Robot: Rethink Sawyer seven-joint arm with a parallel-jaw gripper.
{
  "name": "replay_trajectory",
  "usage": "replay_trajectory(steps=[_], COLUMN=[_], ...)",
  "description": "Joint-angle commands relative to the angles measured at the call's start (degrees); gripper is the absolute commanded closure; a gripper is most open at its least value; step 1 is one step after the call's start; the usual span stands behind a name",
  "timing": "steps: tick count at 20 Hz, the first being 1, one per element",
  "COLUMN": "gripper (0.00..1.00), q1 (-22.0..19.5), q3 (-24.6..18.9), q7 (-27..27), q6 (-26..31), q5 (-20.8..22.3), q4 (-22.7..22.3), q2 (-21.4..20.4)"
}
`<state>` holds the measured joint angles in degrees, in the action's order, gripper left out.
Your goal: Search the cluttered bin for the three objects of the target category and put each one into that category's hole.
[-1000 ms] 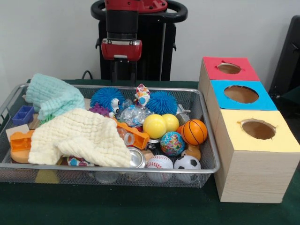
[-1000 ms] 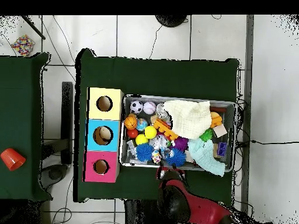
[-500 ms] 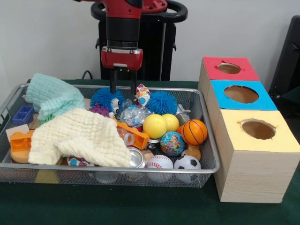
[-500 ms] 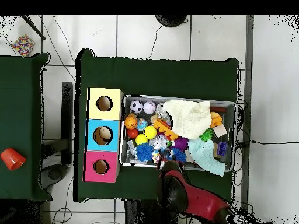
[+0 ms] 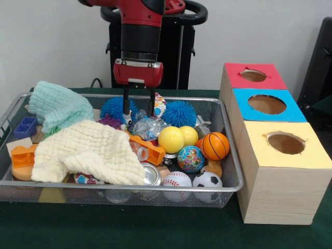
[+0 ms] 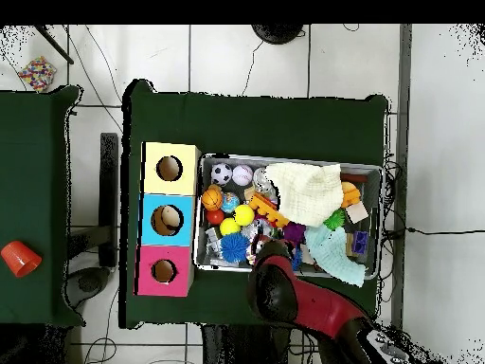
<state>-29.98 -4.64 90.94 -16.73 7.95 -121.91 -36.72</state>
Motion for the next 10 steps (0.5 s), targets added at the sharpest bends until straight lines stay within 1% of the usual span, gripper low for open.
replay_trajectory(steps=[1,4,5,6,8,10], gripper=[0.0,0.0,0.0,0.0,0.0,0.0], q1=[1.31,1.0,1.47,3.06,3.37,3.72], q3=[-2.49,-3.63,-3.22,-1.49,-1.5,-1.17], q7=[8.05,7.97,8.12,7.4,7.02,7.7], q6=[6.39,5.61,5.82,6.17,6.23,6.89], q5=[-3.94,-2.93,-3.37,-4.08,-3.59,-4.27], q4=[10.85,11.44,11.79,12.83,13.43,13.23], q2=[1.31,1.3,1.63,2.13,1.98,1.52])
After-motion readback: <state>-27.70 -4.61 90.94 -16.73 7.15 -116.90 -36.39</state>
